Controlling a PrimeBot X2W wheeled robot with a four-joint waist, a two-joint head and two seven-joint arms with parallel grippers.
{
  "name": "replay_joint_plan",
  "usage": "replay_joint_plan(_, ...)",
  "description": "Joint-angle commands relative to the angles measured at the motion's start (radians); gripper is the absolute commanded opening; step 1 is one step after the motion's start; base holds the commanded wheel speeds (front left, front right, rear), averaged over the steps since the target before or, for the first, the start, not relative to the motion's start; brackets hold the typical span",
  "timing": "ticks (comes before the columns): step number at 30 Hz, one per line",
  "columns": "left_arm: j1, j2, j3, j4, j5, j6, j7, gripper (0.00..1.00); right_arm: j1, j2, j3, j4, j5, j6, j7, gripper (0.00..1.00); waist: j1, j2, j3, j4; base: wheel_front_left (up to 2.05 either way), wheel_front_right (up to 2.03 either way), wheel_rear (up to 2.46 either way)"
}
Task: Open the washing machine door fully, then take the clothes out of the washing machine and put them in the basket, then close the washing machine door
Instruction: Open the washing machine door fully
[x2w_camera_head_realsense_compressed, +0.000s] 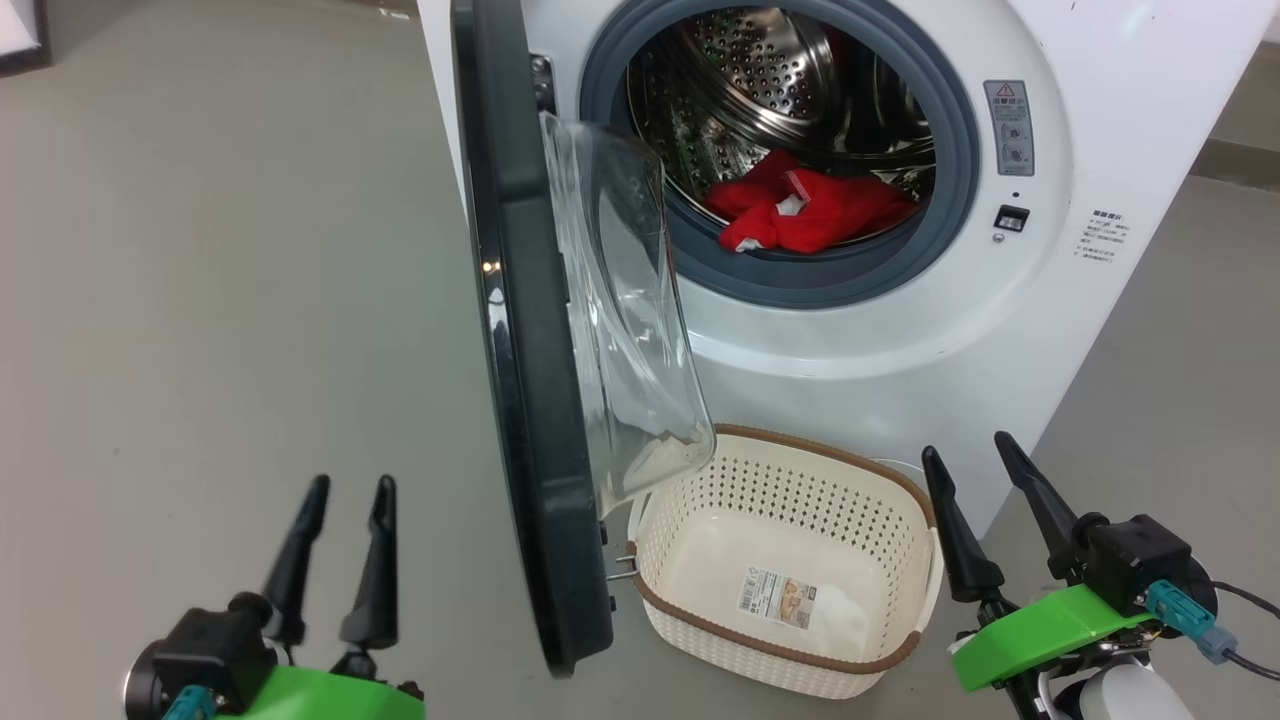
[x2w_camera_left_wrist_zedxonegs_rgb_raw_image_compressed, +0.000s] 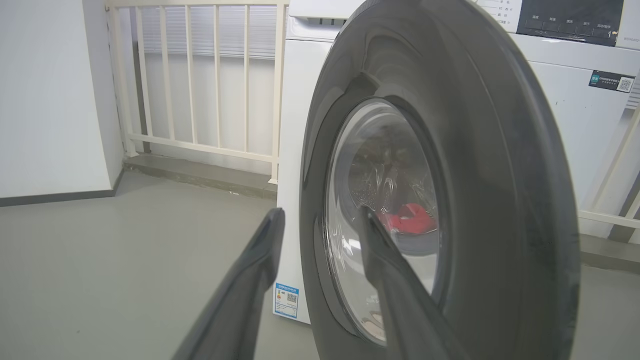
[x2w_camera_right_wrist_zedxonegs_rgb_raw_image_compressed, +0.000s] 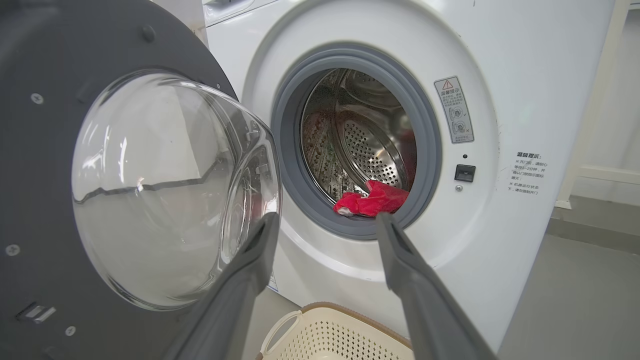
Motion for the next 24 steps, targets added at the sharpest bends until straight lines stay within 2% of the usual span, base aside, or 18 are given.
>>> replay_joint_plan(1,-0.013,0.01,0.033,-0.028,0.0,-0.002,-0.004,0.0,-0.02,0.0,0.025,-0.02,0.017,0.006,-0.006,1.0,0.0,0.0,-0.001,0.0,0.0,0.0,0.0)
replay_joint_plan(10,-0.064,0.01,0.034,-0.181,-0.039,-0.014,-0.004,0.0,-0.019,0.0,0.025,-0.012,0.018,0.006,-0.006,1.0,0.0,0.0,-0.001,0.0,0.0,0.0,0.0)
replay_joint_plan(19,-0.166,0.01,0.024,-0.359,-0.013,-0.027,-0.004,0.0,-0.028,0.0,0.04,0.003,0.024,0.006,-0.006,1.0,0.0,0.0,0.001,-0.009,0.0,0.0,0.0)
replay_joint_plan(24,-0.201,0.01,-0.063,-0.415,-0.051,-0.037,-0.004,0.0,-0.036,0.0,0.053,0.01,0.026,0.006,-0.006,1.0,0.0,0.0,0.004,-0.021,0.0,0.0,0.0)
